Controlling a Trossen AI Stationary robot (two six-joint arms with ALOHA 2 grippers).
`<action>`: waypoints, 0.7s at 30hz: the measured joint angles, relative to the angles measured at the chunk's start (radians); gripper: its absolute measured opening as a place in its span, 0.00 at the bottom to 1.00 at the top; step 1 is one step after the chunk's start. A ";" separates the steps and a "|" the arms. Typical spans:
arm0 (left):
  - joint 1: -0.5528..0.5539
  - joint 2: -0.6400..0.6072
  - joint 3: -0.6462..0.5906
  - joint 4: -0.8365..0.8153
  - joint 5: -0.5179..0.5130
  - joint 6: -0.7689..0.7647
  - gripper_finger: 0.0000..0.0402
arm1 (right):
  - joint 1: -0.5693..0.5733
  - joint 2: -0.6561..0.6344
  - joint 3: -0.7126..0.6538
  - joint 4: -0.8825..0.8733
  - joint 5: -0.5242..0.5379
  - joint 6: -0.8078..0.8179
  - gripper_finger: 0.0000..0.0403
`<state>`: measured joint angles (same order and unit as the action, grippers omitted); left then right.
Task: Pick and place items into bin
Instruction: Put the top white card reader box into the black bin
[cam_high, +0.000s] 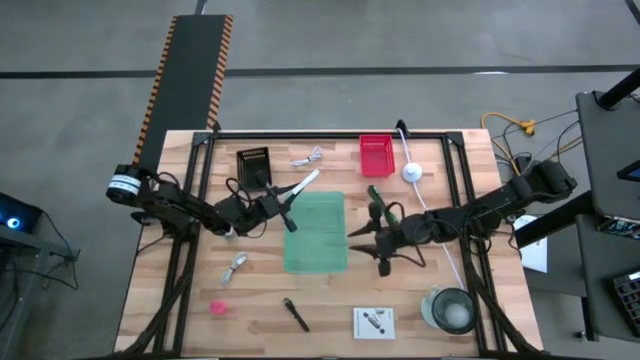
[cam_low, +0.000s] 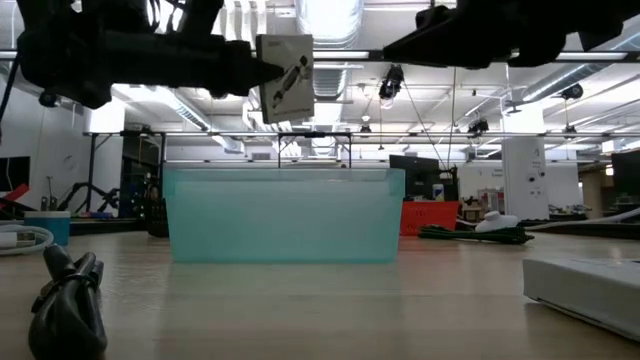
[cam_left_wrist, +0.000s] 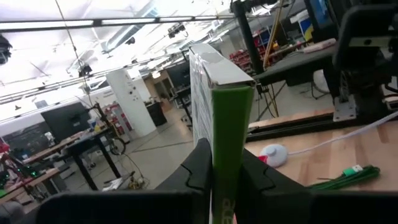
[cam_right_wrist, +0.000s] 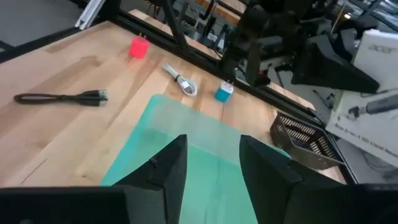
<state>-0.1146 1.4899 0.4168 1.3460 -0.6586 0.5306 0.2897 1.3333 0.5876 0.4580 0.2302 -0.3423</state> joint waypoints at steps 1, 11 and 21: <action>0.000 0.000 -0.002 -0.004 0.001 0.000 0.04 | 0.000 -0.009 -0.011 -0.002 0.000 0.004 0.31; 0.000 -0.002 -0.008 -0.031 -0.002 0.000 0.04 | 0.000 -0.193 -0.145 0.046 -0.004 0.032 0.23; 0.000 -0.005 -0.008 -0.031 -0.002 0.000 0.04 | 0.000 -0.267 -0.219 0.102 -0.003 -0.004 0.20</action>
<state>-0.1146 1.4849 0.4091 1.3149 -0.6601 0.5308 0.2897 1.0666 0.3685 0.5598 0.2271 -0.3467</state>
